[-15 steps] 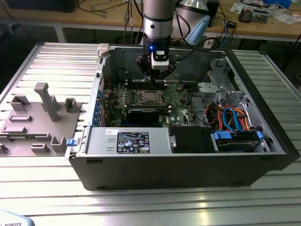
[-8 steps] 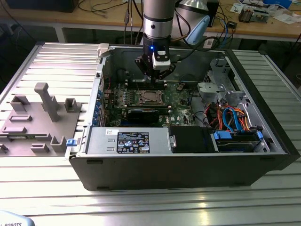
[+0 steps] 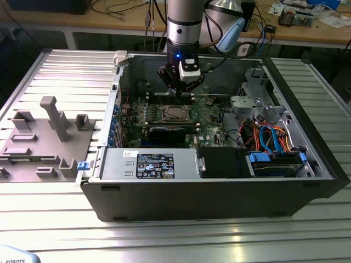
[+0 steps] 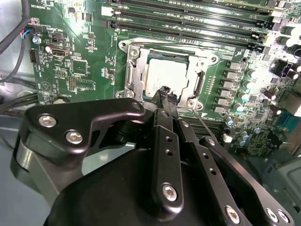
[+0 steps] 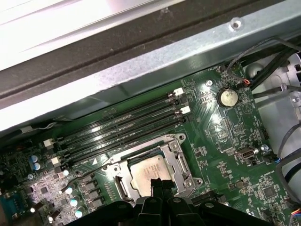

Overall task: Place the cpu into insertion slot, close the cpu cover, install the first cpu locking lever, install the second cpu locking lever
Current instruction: 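Install the first cpu locking lever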

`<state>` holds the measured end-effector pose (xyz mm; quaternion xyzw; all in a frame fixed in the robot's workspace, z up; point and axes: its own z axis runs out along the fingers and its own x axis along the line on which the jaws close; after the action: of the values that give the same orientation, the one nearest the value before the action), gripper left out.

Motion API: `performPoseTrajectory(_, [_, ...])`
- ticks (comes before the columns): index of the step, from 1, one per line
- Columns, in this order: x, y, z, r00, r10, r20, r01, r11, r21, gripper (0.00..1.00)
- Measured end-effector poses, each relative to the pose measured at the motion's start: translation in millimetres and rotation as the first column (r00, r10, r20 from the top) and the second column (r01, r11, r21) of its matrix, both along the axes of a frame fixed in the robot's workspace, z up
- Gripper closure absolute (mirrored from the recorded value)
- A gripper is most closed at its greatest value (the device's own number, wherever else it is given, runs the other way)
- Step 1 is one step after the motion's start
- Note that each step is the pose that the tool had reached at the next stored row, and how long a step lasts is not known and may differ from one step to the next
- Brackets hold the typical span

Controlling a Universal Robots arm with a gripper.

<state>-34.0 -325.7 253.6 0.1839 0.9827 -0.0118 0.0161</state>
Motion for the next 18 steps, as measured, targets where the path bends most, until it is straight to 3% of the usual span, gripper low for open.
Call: performPoseTrajectory(18, [0.0, 0.0, -0.1, 0.999, 0.044, 0.0, -0.044, 0.999, 0.0, 0.89])
